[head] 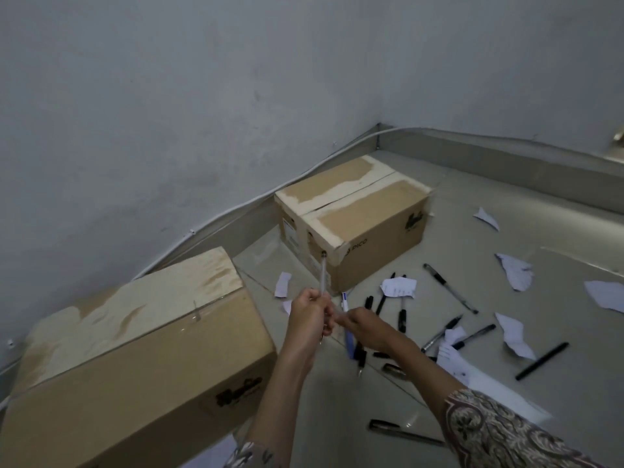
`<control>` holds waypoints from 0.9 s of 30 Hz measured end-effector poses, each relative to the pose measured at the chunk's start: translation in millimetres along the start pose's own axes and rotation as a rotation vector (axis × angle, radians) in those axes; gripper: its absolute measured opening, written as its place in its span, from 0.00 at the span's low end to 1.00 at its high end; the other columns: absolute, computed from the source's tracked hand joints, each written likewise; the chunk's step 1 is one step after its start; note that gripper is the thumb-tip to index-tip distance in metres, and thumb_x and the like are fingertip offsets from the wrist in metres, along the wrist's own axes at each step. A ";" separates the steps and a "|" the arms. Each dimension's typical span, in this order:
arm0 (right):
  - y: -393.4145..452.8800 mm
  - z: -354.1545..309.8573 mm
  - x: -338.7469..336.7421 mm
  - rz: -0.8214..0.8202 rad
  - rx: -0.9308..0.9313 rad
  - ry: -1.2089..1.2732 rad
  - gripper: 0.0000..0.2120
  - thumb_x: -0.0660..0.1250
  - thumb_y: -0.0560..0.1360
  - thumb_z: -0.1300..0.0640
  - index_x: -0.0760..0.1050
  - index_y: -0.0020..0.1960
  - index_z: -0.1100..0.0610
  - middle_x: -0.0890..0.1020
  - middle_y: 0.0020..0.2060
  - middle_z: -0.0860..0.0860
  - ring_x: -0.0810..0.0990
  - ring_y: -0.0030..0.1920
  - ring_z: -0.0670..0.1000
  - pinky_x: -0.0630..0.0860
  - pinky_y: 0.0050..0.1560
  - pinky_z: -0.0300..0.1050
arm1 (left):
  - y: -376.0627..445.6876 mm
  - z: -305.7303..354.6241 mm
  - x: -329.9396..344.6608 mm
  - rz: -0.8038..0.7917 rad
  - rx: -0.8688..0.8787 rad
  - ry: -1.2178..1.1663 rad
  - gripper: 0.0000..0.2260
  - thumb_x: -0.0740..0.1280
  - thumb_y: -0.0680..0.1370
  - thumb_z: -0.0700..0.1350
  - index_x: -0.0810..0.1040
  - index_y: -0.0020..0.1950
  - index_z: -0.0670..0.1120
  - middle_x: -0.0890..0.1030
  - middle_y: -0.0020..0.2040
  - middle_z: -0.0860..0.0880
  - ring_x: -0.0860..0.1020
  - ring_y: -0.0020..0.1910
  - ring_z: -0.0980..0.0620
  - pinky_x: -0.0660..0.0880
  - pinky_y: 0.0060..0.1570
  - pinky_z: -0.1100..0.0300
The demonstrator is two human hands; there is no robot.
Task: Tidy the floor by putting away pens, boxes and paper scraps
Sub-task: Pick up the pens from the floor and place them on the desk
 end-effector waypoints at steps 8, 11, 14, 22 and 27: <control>-39.6 68.7 -36.4 0.065 0.118 0.126 0.13 0.52 0.81 0.57 0.60 0.38 0.54 0.66 0.31 0.49 0.64 0.30 0.45 0.60 0.31 0.36 | 25.7 -67.9 29.9 0.019 -0.108 0.290 0.09 0.54 0.79 0.38 0.65 0.39 0.45 0.71 0.37 0.45 0.69 0.35 0.51 0.64 0.34 0.59; -54.1 81.4 -44.0 0.103 0.118 0.216 0.13 0.52 0.81 0.62 0.59 0.39 0.53 0.64 0.32 0.48 0.64 0.24 0.40 0.61 0.29 0.34 | 32.0 -77.6 34.3 0.072 -0.093 0.424 0.09 0.55 0.79 0.39 0.63 0.39 0.43 0.73 0.44 0.41 0.71 0.42 0.47 0.65 0.39 0.56; -68.2 85.0 -47.6 0.125 0.074 0.257 0.12 0.51 0.81 0.64 0.61 0.41 0.52 0.64 0.31 0.47 0.63 0.22 0.39 0.61 0.25 0.30 | 41.1 -80.8 39.0 0.112 -0.066 0.489 0.07 0.56 0.79 0.38 0.63 0.41 0.40 0.76 0.53 0.33 0.75 0.52 0.39 0.69 0.46 0.53; -76.0 105.7 -43.7 0.117 0.076 0.140 0.05 0.50 0.80 0.65 0.63 0.48 0.60 0.66 0.32 0.47 0.64 0.32 0.43 0.63 0.35 0.33 | 67.0 -88.7 56.6 0.129 -0.068 0.691 0.06 0.62 0.77 0.38 0.71 0.50 0.35 0.77 0.55 0.33 0.77 0.54 0.39 0.71 0.46 0.54; -73.9 109.6 -44.0 0.234 0.110 0.147 0.05 0.52 0.80 0.63 0.65 0.50 0.56 0.70 0.34 0.47 0.67 0.33 0.42 0.64 0.36 0.33 | 74.0 -91.8 59.4 0.134 -0.070 0.761 0.09 0.60 0.78 0.38 0.72 0.53 0.32 0.76 0.56 0.34 0.77 0.54 0.39 0.73 0.48 0.53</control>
Point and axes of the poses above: each hand's wrist, its own y-axis towards the middle knuckle, its own x-axis out of the palm, z = x × y, the point moved 4 cm from there along y, towards the middle knuckle
